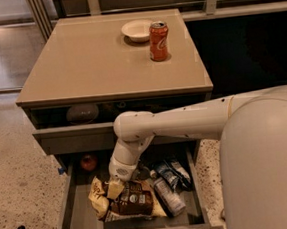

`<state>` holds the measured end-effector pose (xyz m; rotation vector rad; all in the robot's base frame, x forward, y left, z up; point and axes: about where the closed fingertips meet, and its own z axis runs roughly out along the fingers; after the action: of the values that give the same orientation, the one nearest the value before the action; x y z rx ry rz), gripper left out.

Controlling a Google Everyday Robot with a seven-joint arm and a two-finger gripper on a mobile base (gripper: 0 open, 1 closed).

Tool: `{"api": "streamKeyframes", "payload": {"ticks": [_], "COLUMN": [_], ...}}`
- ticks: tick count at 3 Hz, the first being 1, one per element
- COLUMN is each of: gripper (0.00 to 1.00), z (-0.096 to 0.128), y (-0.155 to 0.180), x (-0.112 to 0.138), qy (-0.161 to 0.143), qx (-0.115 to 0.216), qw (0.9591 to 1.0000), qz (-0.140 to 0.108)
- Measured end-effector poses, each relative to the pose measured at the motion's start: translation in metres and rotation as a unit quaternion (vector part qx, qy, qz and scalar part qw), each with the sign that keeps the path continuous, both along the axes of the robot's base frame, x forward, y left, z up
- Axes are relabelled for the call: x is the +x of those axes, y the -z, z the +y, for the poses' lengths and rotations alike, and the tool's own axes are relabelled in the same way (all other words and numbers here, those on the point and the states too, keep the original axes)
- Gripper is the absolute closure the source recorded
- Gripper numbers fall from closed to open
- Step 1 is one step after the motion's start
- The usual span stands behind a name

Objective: Place brown chip bag into middle drawer

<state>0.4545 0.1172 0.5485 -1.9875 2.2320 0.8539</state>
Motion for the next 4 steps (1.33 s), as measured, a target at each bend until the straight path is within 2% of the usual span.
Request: {"api": "streamKeyframes", "payload": {"ticks": [1,2,3,4], "gripper": [1.0,1.0,1.0,1.0], "z": [0.008,0.008,0.009,0.007], "y": [0.044,0.044,0.041,0.039], "x": [-0.021,-0.021,-0.022,-0.033], "qy": [-0.013,-0.013,-0.007,0.008], "qx": [0.008,0.008,0.007,0.0], "qw": [0.9993,0.9993,0.9999,0.9975], "qz": [0.033,0.033,0.008,-0.07]}}
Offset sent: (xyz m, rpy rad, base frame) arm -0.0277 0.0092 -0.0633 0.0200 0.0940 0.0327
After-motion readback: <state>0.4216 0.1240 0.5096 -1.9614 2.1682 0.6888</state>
